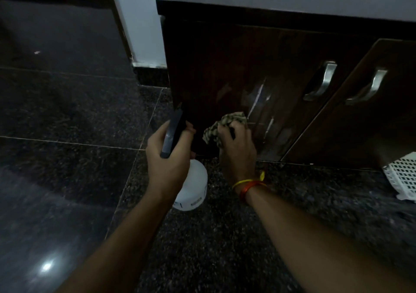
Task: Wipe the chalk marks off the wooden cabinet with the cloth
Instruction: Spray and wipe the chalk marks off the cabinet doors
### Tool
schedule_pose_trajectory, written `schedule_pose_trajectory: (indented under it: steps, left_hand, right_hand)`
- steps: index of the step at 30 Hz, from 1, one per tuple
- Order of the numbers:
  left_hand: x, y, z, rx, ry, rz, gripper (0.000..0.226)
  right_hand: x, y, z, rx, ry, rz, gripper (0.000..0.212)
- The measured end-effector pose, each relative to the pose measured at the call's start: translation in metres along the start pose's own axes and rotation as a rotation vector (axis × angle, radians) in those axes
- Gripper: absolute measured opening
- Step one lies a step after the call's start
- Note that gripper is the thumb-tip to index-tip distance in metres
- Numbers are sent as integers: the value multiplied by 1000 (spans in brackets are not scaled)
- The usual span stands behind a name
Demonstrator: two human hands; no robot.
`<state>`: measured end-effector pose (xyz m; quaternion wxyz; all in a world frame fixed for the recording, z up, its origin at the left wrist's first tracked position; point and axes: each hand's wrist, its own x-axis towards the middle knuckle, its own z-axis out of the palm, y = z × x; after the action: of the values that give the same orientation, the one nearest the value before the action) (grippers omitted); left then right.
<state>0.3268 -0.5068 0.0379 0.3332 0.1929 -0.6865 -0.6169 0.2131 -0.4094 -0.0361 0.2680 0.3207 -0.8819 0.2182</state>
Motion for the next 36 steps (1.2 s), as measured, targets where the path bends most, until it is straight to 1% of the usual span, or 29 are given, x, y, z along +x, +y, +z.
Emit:
schedule_pose_trajectory:
  steps: [3,6,8,10,13,18,20,21,23,25,27,29,32,36]
  left_hand:
    - [-1,-1,3,-3,-6,-9,14]
    - [1,2,4,-19,2,12,16]
    - [3,4,4,-13,10,40,18]
    - [3,5,3,-6,15,55,20]
    - [2,6,3,-13,4,55,19]
    - [-2,0,6,-14,-12,19,15]
    - [-4,-3,7,-5,-12,18,16]
    - [-5,-3,8,-2,-11,20,16]
    - [-3,0,10,-3,-8,29,16]
    - [0,4,11,-6,-7,38,17]
    - [2,7,13,-3,-6,47,19]
    - [2,9,14,-5,-4,47,20]
    - [-2,9,16,-1,-9,33,18]
    - [-7,6,20,-5,-28,6,19]
  right_hand:
    - [5,-5,-9,37,14,32,33]
    - [34,-22,-31,90,161,61,39]
    - [60,-34,-49,129,245,59,37]
    - [74,-39,-60,131,286,37,34]
    - [63,-33,-53,96,262,6,37]
    - [22,-14,-21,66,122,129,40]
    - [13,-11,-19,81,50,171,41]
    - [12,-10,-21,101,44,191,40]
    - [22,-13,-33,165,116,247,38]
    - [42,-16,-51,199,248,300,39]
    - [65,-18,-71,195,365,306,40]
    - [79,-17,-84,208,421,287,40]
    - [74,-13,-81,192,404,277,42]
    - [41,0,-54,200,295,343,43]
